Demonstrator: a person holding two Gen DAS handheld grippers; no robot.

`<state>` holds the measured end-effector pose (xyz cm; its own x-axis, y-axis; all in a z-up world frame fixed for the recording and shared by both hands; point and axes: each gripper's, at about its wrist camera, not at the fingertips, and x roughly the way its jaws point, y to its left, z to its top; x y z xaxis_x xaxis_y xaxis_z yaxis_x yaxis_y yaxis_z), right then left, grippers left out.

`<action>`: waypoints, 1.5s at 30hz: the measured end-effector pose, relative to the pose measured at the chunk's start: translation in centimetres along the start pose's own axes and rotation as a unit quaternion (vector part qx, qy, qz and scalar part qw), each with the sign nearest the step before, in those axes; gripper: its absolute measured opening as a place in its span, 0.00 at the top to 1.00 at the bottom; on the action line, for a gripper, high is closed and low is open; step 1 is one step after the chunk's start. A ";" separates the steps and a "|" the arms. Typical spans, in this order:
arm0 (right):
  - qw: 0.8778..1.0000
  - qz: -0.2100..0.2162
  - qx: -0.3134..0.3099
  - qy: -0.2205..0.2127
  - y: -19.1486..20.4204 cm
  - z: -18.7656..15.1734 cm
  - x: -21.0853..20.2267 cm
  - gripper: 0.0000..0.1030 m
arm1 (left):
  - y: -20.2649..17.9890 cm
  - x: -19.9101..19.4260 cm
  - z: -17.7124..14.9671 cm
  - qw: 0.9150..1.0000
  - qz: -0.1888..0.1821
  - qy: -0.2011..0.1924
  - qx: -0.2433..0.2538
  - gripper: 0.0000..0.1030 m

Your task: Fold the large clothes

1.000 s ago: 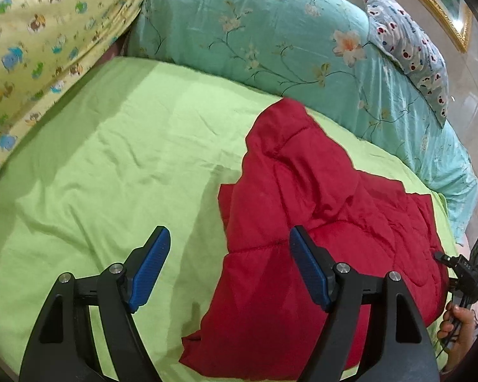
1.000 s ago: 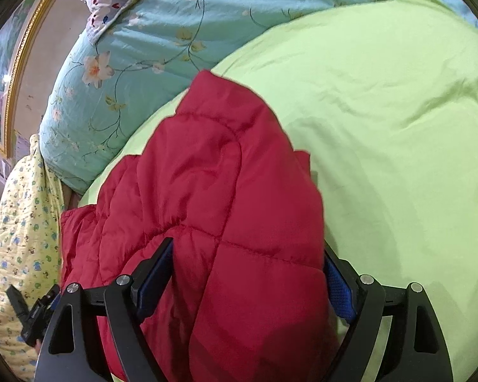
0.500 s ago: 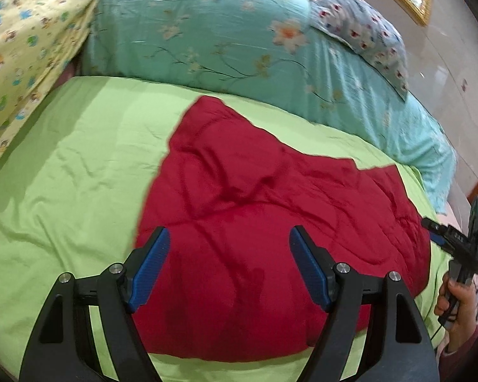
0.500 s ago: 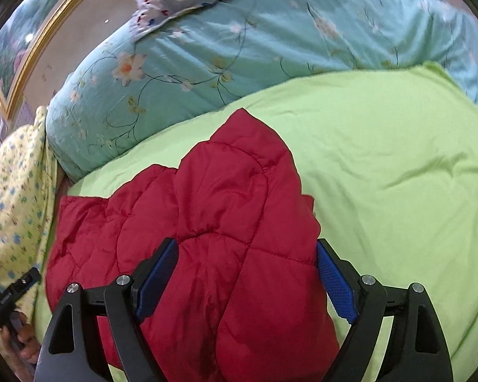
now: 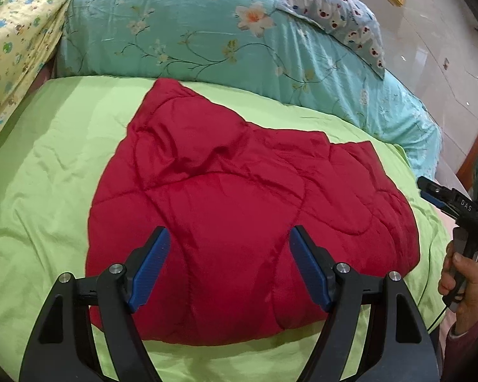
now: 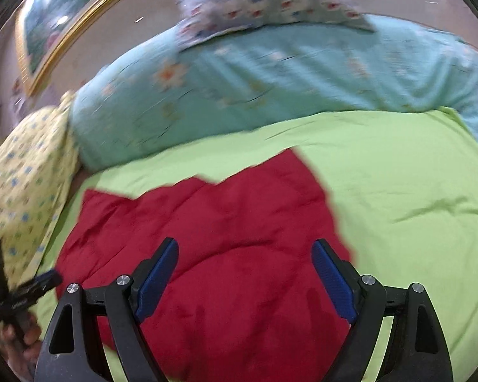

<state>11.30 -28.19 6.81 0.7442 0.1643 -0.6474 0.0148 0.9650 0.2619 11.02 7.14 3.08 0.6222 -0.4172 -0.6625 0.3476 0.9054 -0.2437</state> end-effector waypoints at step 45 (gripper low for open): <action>0.994 -0.038 -0.001 0.100 -2.4 0.4 15.1 0.11 | 1.5 11.2 3.2 0.996 0.066 0.055 -0.027 0.22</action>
<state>22.75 -28.15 -3.28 0.5926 0.1287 -0.7951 0.0638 0.9766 0.2056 20.76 3.58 -2.41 0.5777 -0.2866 -0.7643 0.2277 0.9557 -0.1863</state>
